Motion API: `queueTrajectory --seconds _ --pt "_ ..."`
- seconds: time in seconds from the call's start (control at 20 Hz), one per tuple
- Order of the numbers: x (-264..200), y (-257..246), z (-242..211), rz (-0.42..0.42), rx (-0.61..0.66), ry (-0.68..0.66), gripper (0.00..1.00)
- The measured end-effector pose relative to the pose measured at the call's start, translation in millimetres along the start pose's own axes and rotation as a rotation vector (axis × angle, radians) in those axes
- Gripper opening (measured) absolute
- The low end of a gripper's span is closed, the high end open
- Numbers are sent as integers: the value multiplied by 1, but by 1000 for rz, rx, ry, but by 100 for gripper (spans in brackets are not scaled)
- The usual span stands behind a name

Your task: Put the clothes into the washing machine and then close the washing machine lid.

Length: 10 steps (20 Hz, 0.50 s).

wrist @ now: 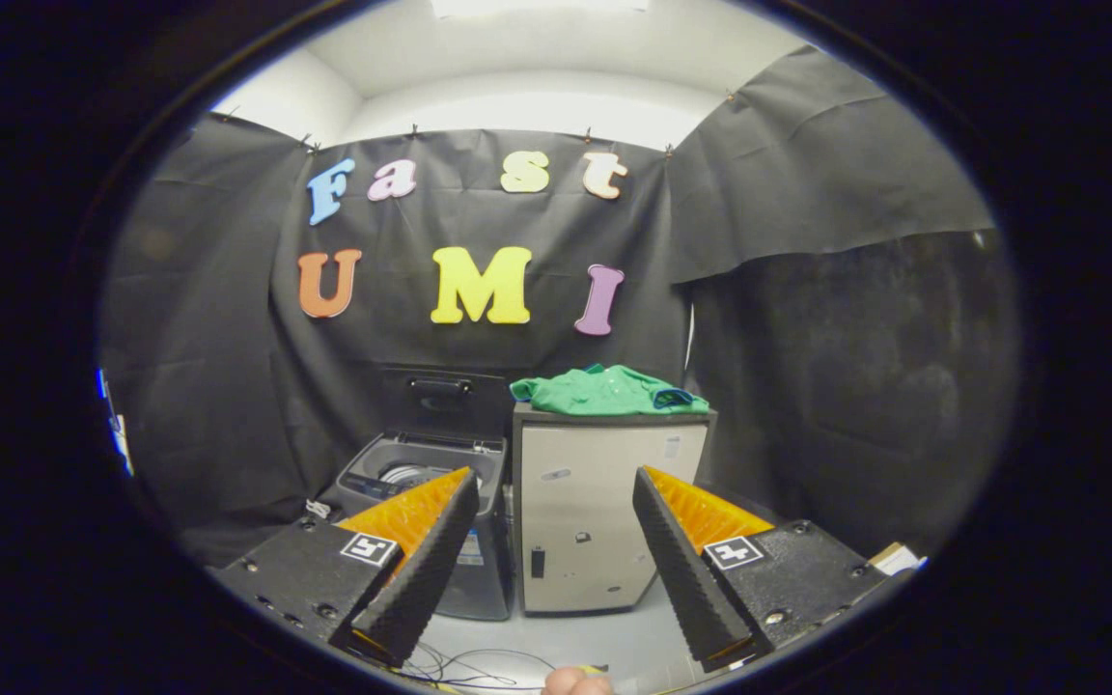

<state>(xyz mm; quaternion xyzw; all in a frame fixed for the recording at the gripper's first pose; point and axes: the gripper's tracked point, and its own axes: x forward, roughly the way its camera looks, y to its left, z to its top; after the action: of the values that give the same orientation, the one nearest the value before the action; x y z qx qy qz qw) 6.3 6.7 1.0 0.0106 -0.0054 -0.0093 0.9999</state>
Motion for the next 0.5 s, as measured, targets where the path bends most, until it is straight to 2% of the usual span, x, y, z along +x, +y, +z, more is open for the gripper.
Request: queueTrajectory --seconds 0.5 --pt "11 6 -4 -23 21 3 100"
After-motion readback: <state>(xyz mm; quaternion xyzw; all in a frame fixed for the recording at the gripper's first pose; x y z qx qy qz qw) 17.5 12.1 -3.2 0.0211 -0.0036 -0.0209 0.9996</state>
